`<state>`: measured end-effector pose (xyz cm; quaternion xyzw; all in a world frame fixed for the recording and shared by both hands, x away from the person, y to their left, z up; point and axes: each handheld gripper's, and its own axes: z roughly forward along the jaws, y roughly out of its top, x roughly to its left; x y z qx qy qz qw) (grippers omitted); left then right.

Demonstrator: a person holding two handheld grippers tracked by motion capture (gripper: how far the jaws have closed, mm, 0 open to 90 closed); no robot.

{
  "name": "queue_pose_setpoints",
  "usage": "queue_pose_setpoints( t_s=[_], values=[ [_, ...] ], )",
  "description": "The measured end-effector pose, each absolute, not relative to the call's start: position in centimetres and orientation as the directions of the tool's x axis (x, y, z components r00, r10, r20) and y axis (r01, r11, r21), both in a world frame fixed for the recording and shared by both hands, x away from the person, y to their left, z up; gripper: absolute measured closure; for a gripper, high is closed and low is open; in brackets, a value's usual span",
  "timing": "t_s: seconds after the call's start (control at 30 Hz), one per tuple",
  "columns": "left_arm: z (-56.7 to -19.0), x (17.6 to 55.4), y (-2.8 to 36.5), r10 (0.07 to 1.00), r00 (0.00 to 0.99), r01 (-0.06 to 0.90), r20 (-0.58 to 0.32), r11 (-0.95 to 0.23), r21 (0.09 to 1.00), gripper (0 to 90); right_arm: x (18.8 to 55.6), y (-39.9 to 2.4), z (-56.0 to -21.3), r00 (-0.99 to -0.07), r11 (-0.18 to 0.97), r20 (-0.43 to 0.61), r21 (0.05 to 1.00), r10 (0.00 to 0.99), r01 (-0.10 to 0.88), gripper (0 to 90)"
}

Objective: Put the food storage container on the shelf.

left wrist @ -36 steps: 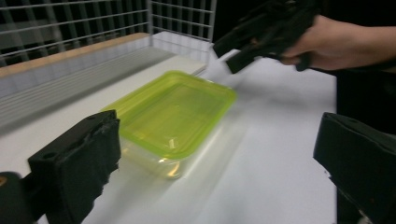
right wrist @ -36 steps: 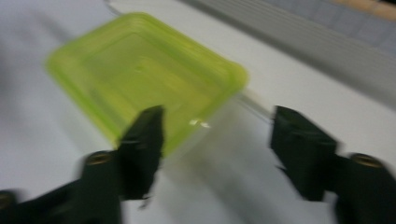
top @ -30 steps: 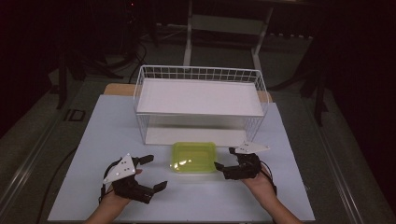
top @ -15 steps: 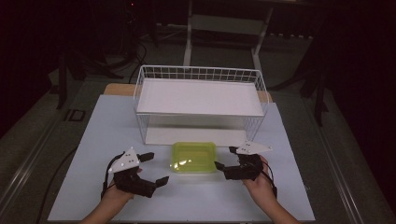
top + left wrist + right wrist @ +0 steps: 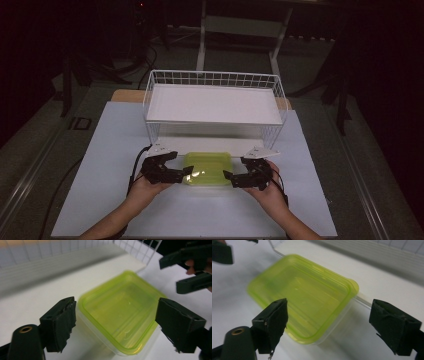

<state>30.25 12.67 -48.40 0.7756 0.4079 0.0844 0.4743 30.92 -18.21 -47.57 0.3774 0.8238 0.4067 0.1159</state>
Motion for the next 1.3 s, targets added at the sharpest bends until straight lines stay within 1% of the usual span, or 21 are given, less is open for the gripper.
queue_pose_setpoints(
  t_s=[0.03,0.07,0.17,0.2,0.23,0.27,0.3,0.33,0.37,0.4,0.47,0.53,0.6,0.63,0.7,0.77,0.83,0.87,1.17,1.27,1.3],
  values=[
    [-48.4,30.2,12.7,0.713,0.653,0.553,-0.256,-0.217,0.805,19.4,30.9,-18.2,-47.6,-0.688,0.384,0.116,0.758,0.716,0.528,21.0],
    [-49.1,30.9,12.6,0.732,0.625,0.595,-0.272,-0.221,0.772,19.4,31.1,-18.1,-47.9,-0.682,0.379,0.125,0.753,0.721,0.538,21.2],
    [-50.0,31.4,12.8,0.748,0.589,0.638,-0.304,-0.199,0.744,32.3,31.7,-17.9,-48.8,-0.662,0.369,0.143,0.735,0.735,0.569,28.4],
    [-50.3,31.6,12.8,0.751,0.581,0.651,-0.314,-0.196,0.734,32.9,31.8,-17.9,-49.0,-0.660,0.367,0.148,0.731,0.737,0.575,30.5],
    [-50.6,31.7,12.8,0.748,0.578,0.661,-0.327,-0.194,0.724,38.2,31.9,-17.9,-49.1,-0.655,0.363,0.157,0.726,0.739,0.584,32.1],
    [-50.8,31.9,12.9,0.736,0.581,0.670,-0.347,-0.191,0.718,43.1,32.0,-17.9,-49.3,-0.648,0.363,0.157,0.720,0.745,0.591,36.6],
    [-51.0,32.0,13.0,0.733,0.576,0.683,-0.362,-0.188,0.706,44.0,32.1,-17.9,-49.5,-0.645,0.363,0.165,0.711,0.747,0.602,38.6],
    [-51.2,32.1,13.0,0.728,0.569,0.696,-0.382,-0.180,0.695,48.0,32.2,-18.0,-49.6,-0.643,0.355,0.186,0.705,0.743,0.614,39.5],
    [-51.4,32.2,13.0,0.731,0.566,0.702,-0.381,-0.185,0.688,48.3,32.3,-17.9,-49.8,-0.640,0.356,0.196,0.695,0.743,0.625,40.6],
    [-51.5,32.3,12.9,0.727,0.560,0.715,-0.397,-0.182,0.675,49.1,32.3,-17.9,-49.9,-0.639,0.355,0.198,0.692,0.744,0.628,44.1],
    [-51.7,32.3,13.0,0.711,0.565,0.718,-0.417,-0.176,0.673,52.4,32.4,-18.0,-49.9,-0.642,0.355,0.210,0.689,0.737,0.632,47.3],
    [-51.6,32.3,12.9,0.715,0.559,0.721,-0.419,-0.169,0.672,57.2,32.5,-18.0,-50.0,-0.637,0.354,0.217,0.680,0.739,0.642,48.2],
    [-51.5,32.3,12.9,0.717,0.560,0.720,-0.415,-0.172,0.673,58.2,32.6,-18.1,-50.0,-0.624,0.336,0.240,0.673,0.743,0.659,48.2],
    [-51.5,32.3,12.9,0.717,0.560,0.720,-0.415,-0.172,0.673,60.3,32.6,-18.1,-50.0,-0.624,0.336,0.240,0.673,0.743,0.659,48.2],
    [-51.3,32.2,12.9,0.718,0.575,0.708,-0.392,-0.196,0.678,60.5,32.7,-18.1,-50.0,-0.623,0.336,0.245,0.669,0.743,0.663,49.3],
    [-51.1,31.9,12.8,0.724,0.581,0.698,-0.371,-0.210,0.685,60.8,32.5,-18.1,-50.0,-0.631,0.341,0.237,0.676,0.739,0.653,52.4],
    [-51.0,31.6,12.6,0.732,0.582,0.690,-0.355,-0.212,0.692,61.3,32.3,-18.0,-49.9,-0.629,0.340,0.237,0.675,0.741,0.654,52.9],
    [-50.9,31.5,12.6,0.733,0.580,0.689,-0.355,-0.209,0.694,61.6,32.3,-18.0,-49.9,-0.629,0.340,0.236,0.675,0.741,0.655,54.9],
    [-50.6,30.3,12.7,0.710,0.607,0.676,-0.356,-0.227,0.701,67.6,31.3,-18.1,-49.5,-0.636,0.340,0.244,0.677,0.732,0.652,62.8],
    [-50.5,29.8,12.7,0.701,0.617,0.671,-0.358,-0.232,0.704,69.7,30.8,-18.3,-49.3,-0.643,0.349,0.234,0.681,0.729,0.643,67.8],
    [-50.5,29.6,12.7,0.697,0.618,0.673,-0.364,-0.231,0.702,71.0,30.7,-18.4,-49.2,-0.645,0.349,0.245,0.677,0.724,0.648,69.4]
  ],
)
